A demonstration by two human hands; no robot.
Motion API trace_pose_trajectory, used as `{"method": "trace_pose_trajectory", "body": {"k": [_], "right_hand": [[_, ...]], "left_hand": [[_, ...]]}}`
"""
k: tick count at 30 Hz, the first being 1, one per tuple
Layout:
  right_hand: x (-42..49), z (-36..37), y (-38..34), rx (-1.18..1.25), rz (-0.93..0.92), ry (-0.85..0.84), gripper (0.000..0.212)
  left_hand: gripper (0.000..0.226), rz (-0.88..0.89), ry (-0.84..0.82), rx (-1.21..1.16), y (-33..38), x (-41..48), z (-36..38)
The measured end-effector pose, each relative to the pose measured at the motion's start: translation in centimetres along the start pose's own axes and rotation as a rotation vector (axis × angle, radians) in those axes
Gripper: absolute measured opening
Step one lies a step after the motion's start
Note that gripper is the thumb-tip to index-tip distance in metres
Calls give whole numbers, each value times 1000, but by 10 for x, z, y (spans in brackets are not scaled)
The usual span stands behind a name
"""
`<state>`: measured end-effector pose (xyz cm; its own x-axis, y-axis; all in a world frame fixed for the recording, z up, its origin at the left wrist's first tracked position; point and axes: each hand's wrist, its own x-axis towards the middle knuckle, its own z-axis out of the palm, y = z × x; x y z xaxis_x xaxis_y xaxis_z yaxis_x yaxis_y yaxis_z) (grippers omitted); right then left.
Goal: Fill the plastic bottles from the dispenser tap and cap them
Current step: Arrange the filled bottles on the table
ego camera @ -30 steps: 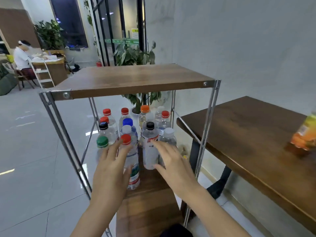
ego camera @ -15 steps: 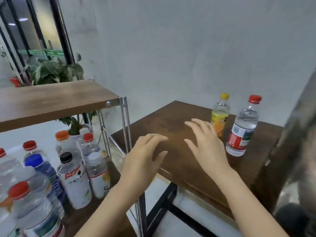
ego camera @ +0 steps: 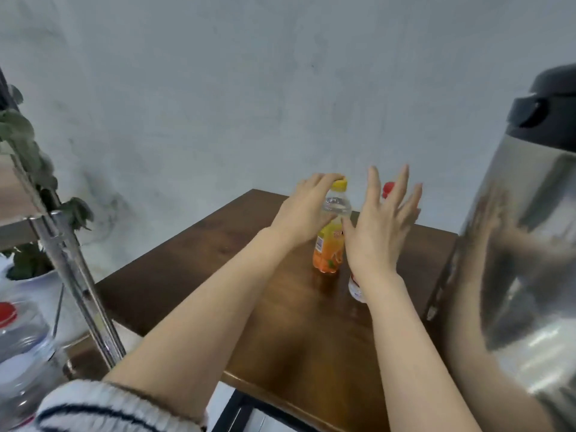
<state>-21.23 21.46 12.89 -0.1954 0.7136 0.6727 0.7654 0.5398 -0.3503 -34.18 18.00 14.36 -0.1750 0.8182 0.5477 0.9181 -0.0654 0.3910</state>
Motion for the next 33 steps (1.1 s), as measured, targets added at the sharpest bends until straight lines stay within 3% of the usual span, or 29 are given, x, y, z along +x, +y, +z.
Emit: {"method": "trace_pose_trajectory", "body": {"k": [4, 9, 13, 21, 33], "right_hand": [[11, 11, 8, 43, 129, 4, 96], [14, 26, 14, 76, 176, -10, 104], [13, 29, 16, 96, 179, 27, 105], [12, 35, 19, 160, 175, 83, 88], [5, 24, 18, 93, 213, -54, 87]], "left_hand": [[84, -2, -101, -39, -8, 36, 23], [91, -60, -96, -158, -20, 46, 45], [88, -129, -45, -353, -28, 45, 56], [92, -131, -54, -394, -26, 34, 55], [91, -131, 72, -414, -24, 11, 59]]}}
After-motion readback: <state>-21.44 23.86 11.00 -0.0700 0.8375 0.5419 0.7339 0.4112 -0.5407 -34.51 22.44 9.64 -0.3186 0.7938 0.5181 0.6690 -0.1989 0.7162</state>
